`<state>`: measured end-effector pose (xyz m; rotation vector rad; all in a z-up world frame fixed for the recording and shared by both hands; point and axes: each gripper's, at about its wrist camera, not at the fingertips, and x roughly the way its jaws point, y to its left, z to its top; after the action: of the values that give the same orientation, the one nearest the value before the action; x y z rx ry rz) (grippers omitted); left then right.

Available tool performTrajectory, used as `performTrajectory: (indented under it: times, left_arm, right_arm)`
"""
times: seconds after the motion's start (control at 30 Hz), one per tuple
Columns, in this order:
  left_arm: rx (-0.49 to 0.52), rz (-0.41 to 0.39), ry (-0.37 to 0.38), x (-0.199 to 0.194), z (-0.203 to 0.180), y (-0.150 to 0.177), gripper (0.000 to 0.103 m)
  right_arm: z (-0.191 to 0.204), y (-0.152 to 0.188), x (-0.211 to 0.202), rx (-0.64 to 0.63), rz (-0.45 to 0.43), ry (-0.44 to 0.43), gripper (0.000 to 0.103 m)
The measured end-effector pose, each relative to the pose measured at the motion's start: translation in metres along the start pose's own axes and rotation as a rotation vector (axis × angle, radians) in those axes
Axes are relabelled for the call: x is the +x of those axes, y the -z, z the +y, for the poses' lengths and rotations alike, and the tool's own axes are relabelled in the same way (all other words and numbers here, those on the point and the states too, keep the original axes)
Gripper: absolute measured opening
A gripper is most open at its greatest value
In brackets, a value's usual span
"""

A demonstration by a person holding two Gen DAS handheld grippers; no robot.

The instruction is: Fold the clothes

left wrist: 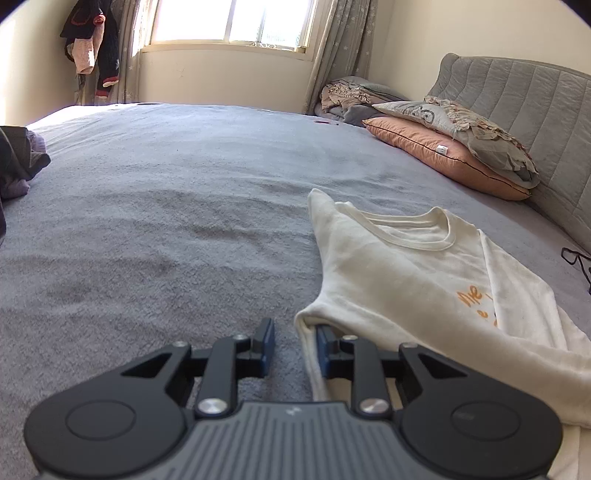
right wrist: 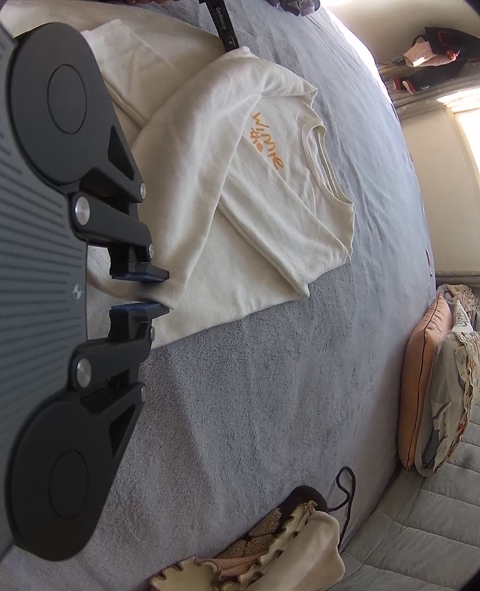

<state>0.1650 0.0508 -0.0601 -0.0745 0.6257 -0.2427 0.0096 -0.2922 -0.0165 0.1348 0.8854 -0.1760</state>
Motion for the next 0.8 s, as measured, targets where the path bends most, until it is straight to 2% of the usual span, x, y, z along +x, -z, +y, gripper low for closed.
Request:
performTrajectory:
  times: [0.17, 0.3, 0.47, 0.53, 0.6, 0.8]
  left_arm:
    - [-0.021, 0.001, -0.056, -0.003, -0.003, 0.001, 0.022]
    - [-0.040, 0.008, -0.053, -0.004, 0.000, 0.001, 0.023]
    - [-0.114, 0.022, 0.039, -0.012, 0.019, 0.000, 0.031]
    - [-0.156, 0.030, 0.067, -0.017, 0.030, -0.002, 0.042]
    - [-0.198, 0.033, 0.096, -0.023, 0.039, -0.005, 0.048]
    - [-0.291, -0.010, 0.214, -0.024, 0.045, -0.011, 0.052]
  right_arm:
    - [0.003, 0.002, 0.003, -0.044, 0.035, 0.024, 0.011]
    - [0.005, 0.004, 0.006, -0.079, 0.063, 0.043, 0.009]
    - [-0.006, 0.001, 0.003, -0.033, 0.050, 0.004, 0.011]
    - [-0.010, -0.002, 0.000, -0.015, 0.035, -0.012, 0.019]
    - [-0.012, -0.007, -0.006, -0.001, -0.002, -0.020, 0.027]
    - [-0.002, -0.020, 0.001, 0.002, -0.042, -0.090, 0.031]
